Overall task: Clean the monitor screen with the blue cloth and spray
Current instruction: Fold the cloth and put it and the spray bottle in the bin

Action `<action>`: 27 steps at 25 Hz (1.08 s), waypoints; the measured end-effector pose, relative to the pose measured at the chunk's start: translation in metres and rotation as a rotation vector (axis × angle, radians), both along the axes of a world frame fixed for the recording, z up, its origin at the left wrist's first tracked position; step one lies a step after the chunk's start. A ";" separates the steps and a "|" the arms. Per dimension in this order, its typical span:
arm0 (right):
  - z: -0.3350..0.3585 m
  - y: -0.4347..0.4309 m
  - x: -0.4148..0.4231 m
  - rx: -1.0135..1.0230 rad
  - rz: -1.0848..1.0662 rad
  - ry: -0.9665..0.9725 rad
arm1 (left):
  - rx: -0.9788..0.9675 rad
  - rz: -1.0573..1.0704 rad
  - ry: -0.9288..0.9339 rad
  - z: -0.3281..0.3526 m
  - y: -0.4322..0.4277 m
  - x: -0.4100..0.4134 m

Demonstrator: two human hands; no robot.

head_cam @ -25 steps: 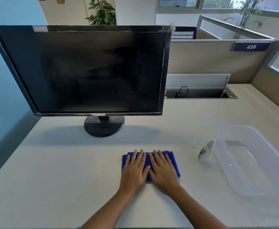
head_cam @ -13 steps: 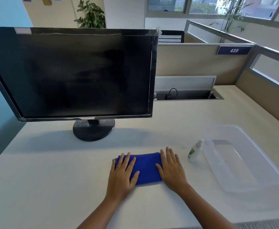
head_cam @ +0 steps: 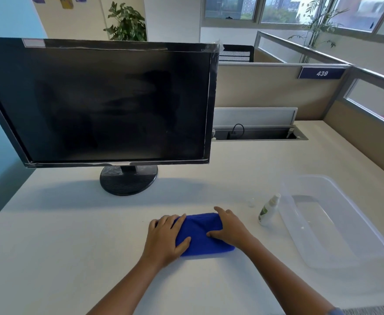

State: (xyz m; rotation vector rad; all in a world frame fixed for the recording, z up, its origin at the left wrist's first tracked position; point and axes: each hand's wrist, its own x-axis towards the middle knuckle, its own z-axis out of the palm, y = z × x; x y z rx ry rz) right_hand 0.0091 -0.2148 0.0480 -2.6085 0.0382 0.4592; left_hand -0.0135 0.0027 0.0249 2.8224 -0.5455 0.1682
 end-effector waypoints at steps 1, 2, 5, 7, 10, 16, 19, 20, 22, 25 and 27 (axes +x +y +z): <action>0.001 0.001 -0.002 -0.020 0.015 -0.024 | 0.021 -0.016 0.012 0.003 0.003 0.005; 0.003 0.001 -0.005 -0.034 0.032 -0.053 | 0.050 -0.027 0.028 0.006 0.006 0.011; 0.014 0.001 -0.021 -0.038 0.082 -0.164 | 0.137 -0.044 0.126 0.013 0.011 0.027; 0.023 -0.003 -0.036 -0.026 0.108 -0.246 | 0.131 -0.098 0.160 0.019 0.011 0.032; 0.040 -0.018 -0.061 0.027 0.127 -0.356 | 0.003 -0.246 0.069 0.034 0.003 0.033; 0.103 -0.101 -0.108 0.312 -0.109 -0.544 | -0.289 -0.502 0.042 0.099 -0.057 0.011; 0.128 -0.153 -0.119 0.361 -0.297 -0.668 | -0.512 -0.612 0.122 0.134 -0.105 -0.004; 0.132 -0.171 -0.119 0.367 -0.349 -0.701 | -0.582 -0.655 0.152 0.142 -0.124 -0.010; 0.135 -0.205 -0.117 0.331 -0.434 -0.758 | -0.675 -0.718 0.207 0.151 -0.163 -0.019; 0.128 -0.240 -0.106 0.137 -0.521 -0.811 | -0.710 -0.720 0.225 0.150 -0.216 -0.027; 0.119 -0.257 -0.097 0.012 -0.573 -0.768 | -0.731 -0.671 0.240 0.146 -0.244 -0.024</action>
